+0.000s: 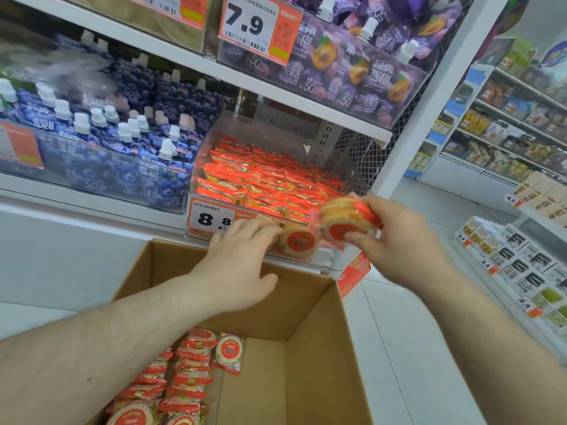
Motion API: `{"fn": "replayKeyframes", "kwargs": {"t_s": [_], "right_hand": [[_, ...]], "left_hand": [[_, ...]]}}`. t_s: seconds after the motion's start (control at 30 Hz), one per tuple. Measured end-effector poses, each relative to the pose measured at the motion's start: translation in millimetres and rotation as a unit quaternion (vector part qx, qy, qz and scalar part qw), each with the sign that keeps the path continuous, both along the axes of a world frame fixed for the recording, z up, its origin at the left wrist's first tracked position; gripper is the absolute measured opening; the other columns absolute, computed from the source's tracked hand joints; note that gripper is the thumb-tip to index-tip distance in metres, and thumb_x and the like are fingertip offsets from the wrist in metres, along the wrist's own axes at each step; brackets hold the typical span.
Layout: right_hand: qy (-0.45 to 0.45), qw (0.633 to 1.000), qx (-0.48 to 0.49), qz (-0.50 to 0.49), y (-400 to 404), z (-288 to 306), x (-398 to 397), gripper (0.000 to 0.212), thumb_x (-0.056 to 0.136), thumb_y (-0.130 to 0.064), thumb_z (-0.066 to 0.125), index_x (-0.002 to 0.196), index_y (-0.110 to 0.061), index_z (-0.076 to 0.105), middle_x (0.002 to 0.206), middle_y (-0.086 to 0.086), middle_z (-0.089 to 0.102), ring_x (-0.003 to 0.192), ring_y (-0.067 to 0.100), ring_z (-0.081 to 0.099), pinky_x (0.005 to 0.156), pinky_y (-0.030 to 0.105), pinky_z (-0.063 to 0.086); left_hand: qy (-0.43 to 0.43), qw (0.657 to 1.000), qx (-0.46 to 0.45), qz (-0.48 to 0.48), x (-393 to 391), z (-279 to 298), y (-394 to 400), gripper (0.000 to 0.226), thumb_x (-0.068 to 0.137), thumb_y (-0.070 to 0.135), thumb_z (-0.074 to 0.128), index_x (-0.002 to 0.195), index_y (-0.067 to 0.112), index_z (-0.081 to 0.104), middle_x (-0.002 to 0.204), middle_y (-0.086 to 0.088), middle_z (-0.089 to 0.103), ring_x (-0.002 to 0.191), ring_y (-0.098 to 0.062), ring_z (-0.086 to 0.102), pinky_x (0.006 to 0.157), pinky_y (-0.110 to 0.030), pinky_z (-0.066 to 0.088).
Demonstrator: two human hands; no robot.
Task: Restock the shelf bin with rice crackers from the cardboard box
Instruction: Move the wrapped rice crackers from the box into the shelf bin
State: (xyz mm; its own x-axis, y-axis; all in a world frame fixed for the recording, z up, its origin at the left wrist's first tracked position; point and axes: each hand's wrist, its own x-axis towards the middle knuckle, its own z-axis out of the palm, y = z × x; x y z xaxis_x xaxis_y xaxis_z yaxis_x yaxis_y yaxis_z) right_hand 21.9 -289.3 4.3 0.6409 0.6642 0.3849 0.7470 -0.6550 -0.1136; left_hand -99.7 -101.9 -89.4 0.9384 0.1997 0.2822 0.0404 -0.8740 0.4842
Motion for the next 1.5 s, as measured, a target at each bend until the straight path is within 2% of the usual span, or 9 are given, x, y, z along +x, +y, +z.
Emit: {"fn": "replayKeyframes", "kwargs": {"t_s": [0.17, 0.33, 0.7, 0.83, 0.93, 1.07, 1.17, 1.37, 1.5], "right_hand": [[-0.139, 0.967, -0.193, -0.095, 26, 40, 32, 0.022, 0.084, -0.033, 0.068, 0.099, -0.021, 0.056, 0.097, 0.002, 0.061, 0.093, 0.029, 0.059, 0.066, 0.033, 0.041], [-0.190, 0.915, -0.339, -0.110, 62, 32, 56, 0.012, 0.083, -0.013, 0.061, 0.087, -0.019, 0.052, 0.086, 0.002, 0.057, 0.086, 0.030, 0.061, 0.063, 0.034, 0.040], [0.039, 0.933, -0.348, -0.082, 62, 2, 110, 0.032, 0.079, -0.041, 0.076, 0.095, -0.018, 0.058, 0.089, -0.001, 0.061, 0.084, 0.022, 0.058, 0.069, 0.031, 0.044], [-0.131, 0.891, -0.426, -0.079, 60, -14, 115, 0.054, 0.078, -0.062, 0.066, 0.121, -0.030, 0.060, 0.115, 0.004, 0.055, 0.110, 0.026, 0.050, 0.085, 0.036, 0.040], [-0.170, 0.868, -0.461, -0.073, 59, -26, 120, 0.045, 0.085, -0.065, 0.055, 0.117, -0.034, 0.061, 0.106, -0.003, 0.062, 0.103, 0.022, 0.057, 0.088, 0.038, 0.040], [-0.112, 0.897, -0.420, -0.074, 63, -35, 120, 0.010, 0.089, -0.028, 0.055, 0.091, -0.021, 0.062, 0.075, -0.003, 0.055, 0.072, 0.019, 0.058, 0.065, 0.033, 0.051], [-0.076, 0.915, -0.389, -0.077, 67, -34, 118, 0.011, 0.087, -0.019, 0.053, 0.078, -0.018, 0.058, 0.072, 0.000, 0.055, 0.062, 0.015, 0.052, 0.053, 0.028, 0.044], [-0.028, 0.920, -0.376, -0.105, 70, -28, 113, 0.011, 0.084, -0.018, 0.063, 0.093, -0.012, 0.062, 0.076, 0.003, 0.058, 0.067, 0.018, 0.057, 0.058, 0.031, 0.048], [-0.147, 0.983, -0.083, -0.066, 49, -30, 62, 0.025, 0.080, -0.015, 0.055, 0.104, -0.011, 0.064, 0.086, 0.008, 0.067, 0.080, 0.034, 0.064, 0.063, 0.037, 0.051]], "left_hand": [[0.060, 0.992, 0.113, 0.015, 11, -2, 6, 0.076, 0.086, 0.033, 0.057, 0.149, 0.032, 0.015, 0.157, 0.011, -0.020, 0.143, -0.022, -0.028, 0.116, -0.052, -0.006], [0.099, 0.987, 0.125, 0.026, 18, -5, 14, 0.079, 0.085, 0.030, 0.058, 0.150, 0.033, 0.014, 0.158, 0.009, -0.016, 0.144, -0.024, -0.027, 0.115, -0.058, -0.002], [0.092, 0.988, 0.125, 0.025, 18, -8, 15, 0.071, 0.084, 0.030, 0.060, 0.145, 0.033, 0.026, 0.158, 0.011, -0.011, 0.144, -0.022, -0.022, 0.113, -0.061, 0.008], [0.093, 0.987, 0.128, 0.027, 19, -8, 14, 0.070, 0.083, 0.031, 0.060, 0.144, 0.032, 0.028, 0.158, 0.010, -0.011, 0.144, -0.024, -0.021, 0.113, -0.061, 0.010], [0.094, 0.986, 0.136, 0.028, 19, -9, 15, 0.070, 0.083, 0.031, 0.060, 0.144, 0.032, 0.028, 0.158, 0.010, -0.013, 0.144, -0.024, -0.022, 0.113, -0.062, 0.012], [0.097, 0.985, 0.137, 0.027, 19, -9, 14, 0.070, 0.083, 0.030, 0.060, 0.144, 0.032, 0.028, 0.157, 0.010, -0.014, 0.144, -0.025, -0.023, 0.113, -0.062, 0.011], [0.097, 0.985, 0.139, 0.027, 20, -10, 12, 0.069, 0.083, 0.030, 0.060, 0.144, 0.032, 0.028, 0.157, 0.009, -0.015, 0.144, -0.026, -0.025, 0.113, -0.062, 0.012], [0.054, 0.989, 0.134, 0.011, 16, -8, 12, 0.065, 0.084, 0.029, 0.058, 0.143, 0.032, 0.031, 0.158, 0.007, -0.008, 0.145, -0.024, -0.018, 0.114, -0.056, 0.009], [-0.004, 0.985, 0.159, -0.068, 5, -23, 4, 0.060, 0.085, 0.030, 0.055, 0.142, 0.032, 0.035, 0.154, 0.004, 0.010, 0.142, -0.019, 0.001, 0.112, -0.046, 0.010]]}}
